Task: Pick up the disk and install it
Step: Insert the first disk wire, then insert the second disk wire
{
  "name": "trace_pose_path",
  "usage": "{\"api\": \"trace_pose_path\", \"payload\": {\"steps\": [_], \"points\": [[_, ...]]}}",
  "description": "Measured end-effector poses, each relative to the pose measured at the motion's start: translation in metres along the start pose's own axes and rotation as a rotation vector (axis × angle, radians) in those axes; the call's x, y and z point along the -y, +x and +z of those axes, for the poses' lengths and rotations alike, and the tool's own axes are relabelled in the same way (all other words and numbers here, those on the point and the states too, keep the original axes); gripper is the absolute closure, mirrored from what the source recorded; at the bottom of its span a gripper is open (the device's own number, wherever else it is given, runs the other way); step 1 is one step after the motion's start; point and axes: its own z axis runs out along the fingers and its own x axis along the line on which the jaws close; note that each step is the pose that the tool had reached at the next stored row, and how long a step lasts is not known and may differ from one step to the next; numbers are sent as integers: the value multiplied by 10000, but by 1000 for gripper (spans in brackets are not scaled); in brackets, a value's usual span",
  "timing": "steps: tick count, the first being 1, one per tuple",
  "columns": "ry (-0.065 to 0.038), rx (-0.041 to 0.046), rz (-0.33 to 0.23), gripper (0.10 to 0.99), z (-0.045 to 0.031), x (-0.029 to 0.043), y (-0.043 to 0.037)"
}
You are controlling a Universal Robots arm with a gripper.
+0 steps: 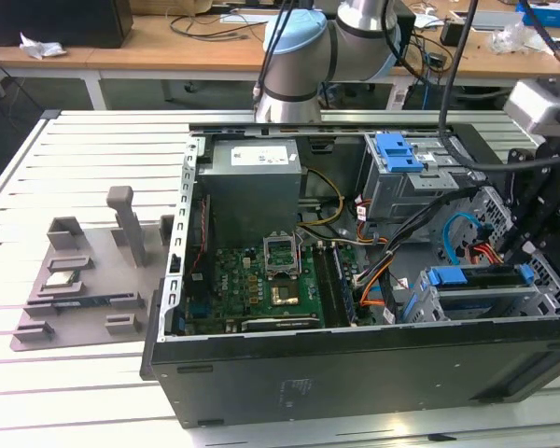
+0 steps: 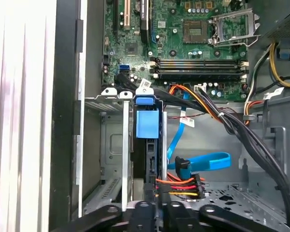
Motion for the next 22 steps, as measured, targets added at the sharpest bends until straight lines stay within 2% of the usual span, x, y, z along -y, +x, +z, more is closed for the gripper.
{"api": "trace_pose_path", "payload": {"steps": [1,3,4,12,13,14,15,16,18,20,22], "points": [[2,-2,0,980,-114,-8,4],[3,0,0,980,-290,-21,11],[4,0,0,980,-312,-22,12],[3,-1,0,973,-314,-22,12],[3,0,-1,918,-314,-22,12],[3,0,-1,792,-314,-22,12],[3,-1,-1,792,-315,-25,11],[3,-3,-2,725,-311,-41,-10],[9,-3,-15,725,-282,-105,-64],[28,-4,-43,725,-216,-240,-136],[35,-13,-167,725,-159,-305,-141]]}}
